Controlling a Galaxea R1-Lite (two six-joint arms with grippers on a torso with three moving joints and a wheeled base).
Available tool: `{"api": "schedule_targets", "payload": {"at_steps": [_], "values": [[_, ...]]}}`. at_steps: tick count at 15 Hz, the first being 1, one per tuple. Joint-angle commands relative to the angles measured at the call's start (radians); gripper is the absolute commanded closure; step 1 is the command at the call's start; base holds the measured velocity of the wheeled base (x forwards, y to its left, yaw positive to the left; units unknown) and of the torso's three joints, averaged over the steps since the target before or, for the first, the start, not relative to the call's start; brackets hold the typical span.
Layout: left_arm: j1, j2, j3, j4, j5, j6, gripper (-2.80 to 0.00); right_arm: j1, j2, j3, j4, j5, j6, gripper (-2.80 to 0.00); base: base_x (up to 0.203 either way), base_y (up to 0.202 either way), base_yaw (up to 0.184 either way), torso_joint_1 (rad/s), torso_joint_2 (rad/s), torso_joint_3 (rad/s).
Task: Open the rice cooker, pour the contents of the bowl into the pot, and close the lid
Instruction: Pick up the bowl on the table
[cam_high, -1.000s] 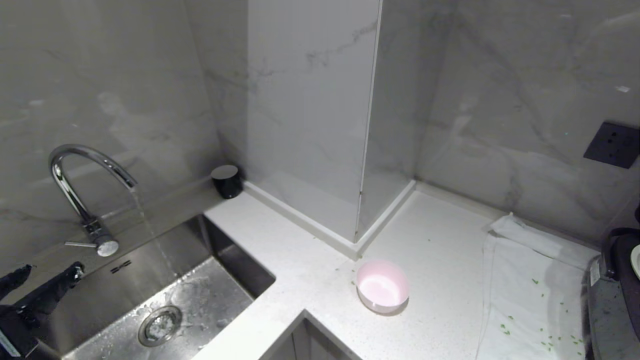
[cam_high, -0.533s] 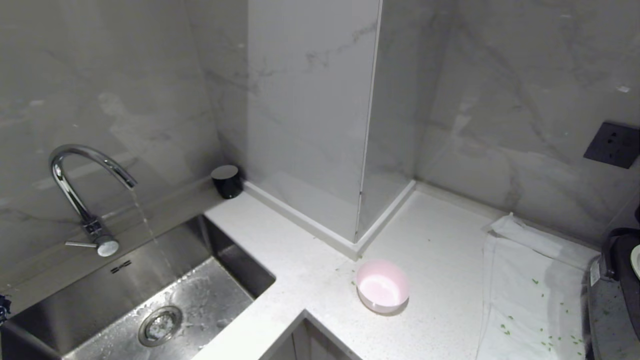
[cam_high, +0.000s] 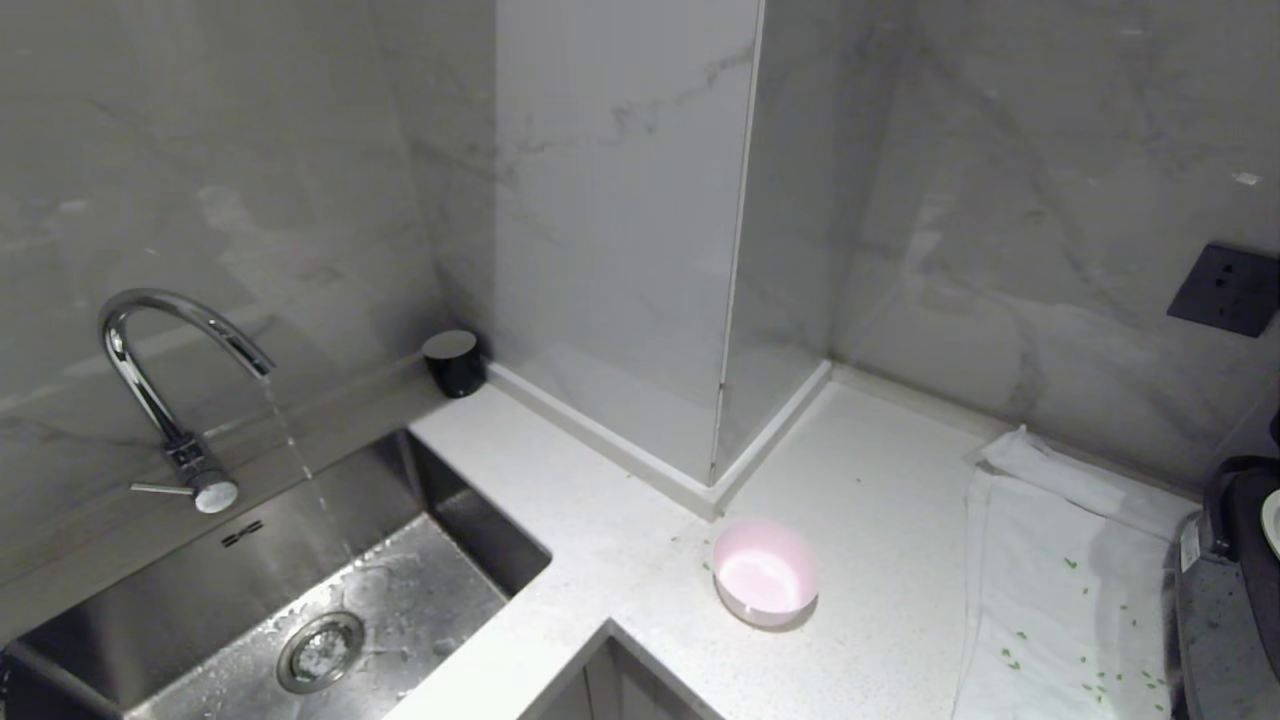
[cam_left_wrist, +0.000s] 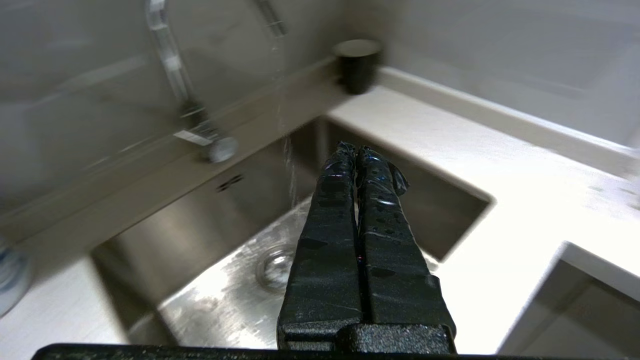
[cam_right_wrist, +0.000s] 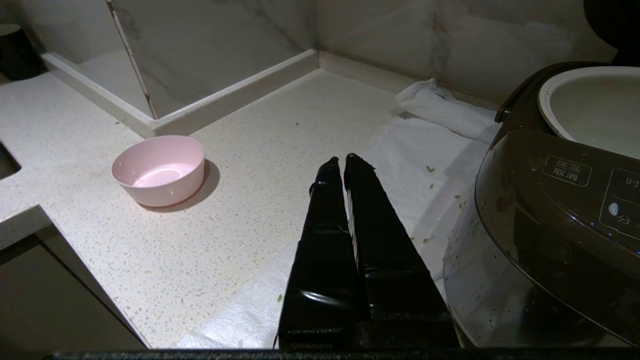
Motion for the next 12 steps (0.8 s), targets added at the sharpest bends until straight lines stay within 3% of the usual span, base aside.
{"api": "schedule_targets", "payload": {"at_steps": [1, 4, 8, 11, 12], "values": [[0.001, -0.002, 0.026, -0.002, -0.141, 0.003, 0.0, 0.0, 0.0, 0.002, 0.0, 0.0, 0.0, 0.0, 0.0, 0.0, 0.0, 0.0, 0.0, 0.0], [-0.071, -0.004, 0.011, 0.004, -0.158, 0.011, 0.0, 0.0, -0.001, 0.002, -0.001, 0.0, 0.0, 0.0, 0.0, 0.0, 0.0, 0.0, 0.0, 0.0], [-0.076, -0.007, 0.067, -0.002, -0.151, 0.006, 0.0, 0.001, 0.0, 0.002, 0.0, 0.0, 0.0, 0.0, 0.0, 0.0, 0.0, 0.0, 0.0, 0.0], [-0.183, -0.044, 0.046, 0.023, -0.15, -0.043, 0.0, 0.001, 0.0, 0.002, 0.0, 0.0, 0.0, 0.0, 0.0, 0.0, 0.0, 0.0, 0.0, 0.0], [-0.183, -0.074, 0.05, 0.04, -0.148, -0.063, 0.0, 0.0, 0.0, 0.002, 0.0, 0.0, 0.0, 0.0, 0.0, 0.0, 0.0, 0.0, 0.0, 0.0]]}}
